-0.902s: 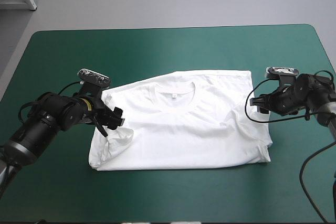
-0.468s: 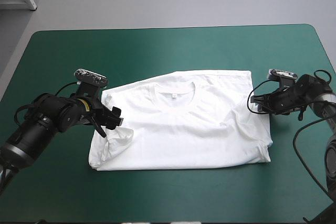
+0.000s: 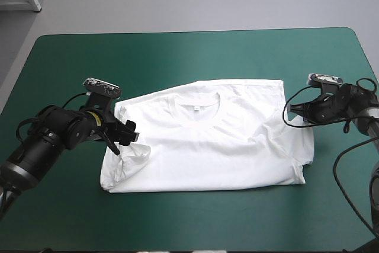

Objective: Fold the cloth

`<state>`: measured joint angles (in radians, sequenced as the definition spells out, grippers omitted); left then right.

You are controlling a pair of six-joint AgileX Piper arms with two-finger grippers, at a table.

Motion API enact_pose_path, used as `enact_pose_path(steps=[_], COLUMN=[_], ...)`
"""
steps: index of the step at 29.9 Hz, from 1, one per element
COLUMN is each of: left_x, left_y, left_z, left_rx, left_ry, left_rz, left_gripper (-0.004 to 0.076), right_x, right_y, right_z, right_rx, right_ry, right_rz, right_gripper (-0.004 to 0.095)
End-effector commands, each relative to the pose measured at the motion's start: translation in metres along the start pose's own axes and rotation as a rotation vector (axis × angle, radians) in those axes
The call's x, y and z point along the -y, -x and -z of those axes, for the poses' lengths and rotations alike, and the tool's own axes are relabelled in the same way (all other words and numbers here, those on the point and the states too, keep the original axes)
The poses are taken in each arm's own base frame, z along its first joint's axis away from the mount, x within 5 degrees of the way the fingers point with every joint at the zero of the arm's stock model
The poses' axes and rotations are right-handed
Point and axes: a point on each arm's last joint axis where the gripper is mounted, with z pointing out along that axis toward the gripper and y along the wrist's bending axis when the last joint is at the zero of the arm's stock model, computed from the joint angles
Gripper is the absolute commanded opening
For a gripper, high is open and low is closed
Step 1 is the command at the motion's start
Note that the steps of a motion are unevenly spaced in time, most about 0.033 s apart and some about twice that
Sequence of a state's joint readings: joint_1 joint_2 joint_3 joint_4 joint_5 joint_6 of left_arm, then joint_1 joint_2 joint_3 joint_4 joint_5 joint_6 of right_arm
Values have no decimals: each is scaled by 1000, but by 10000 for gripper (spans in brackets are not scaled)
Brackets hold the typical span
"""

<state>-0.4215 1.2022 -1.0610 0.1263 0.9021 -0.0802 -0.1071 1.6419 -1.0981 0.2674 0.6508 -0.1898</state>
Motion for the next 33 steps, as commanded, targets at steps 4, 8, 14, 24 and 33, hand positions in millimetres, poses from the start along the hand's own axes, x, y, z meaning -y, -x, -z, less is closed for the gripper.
enact_pose_path(steps=[4,8,14,24,33], left_x=[-1,-1,-1,-2,-3], left_y=[10,10,10,9,8], left_z=[16,16,16,16,16], left_rx=[100,100,100,81,75], left_ry=[4,4,6,16,28], left_rz=[5,5,1,-5,-14], left_gripper=[630,630,630,630,630], right_x=[-15,-43,-101,-148,-147], right_y=[15,13,-1,-21,-14], right_z=[48,61,62,38,47], right_rx=[183,216,194,81,83], right_ry=[58,143,256,328,284], right_rz=[9,44,180,284,326], right_gripper=[-15,-15,-15,42,748])
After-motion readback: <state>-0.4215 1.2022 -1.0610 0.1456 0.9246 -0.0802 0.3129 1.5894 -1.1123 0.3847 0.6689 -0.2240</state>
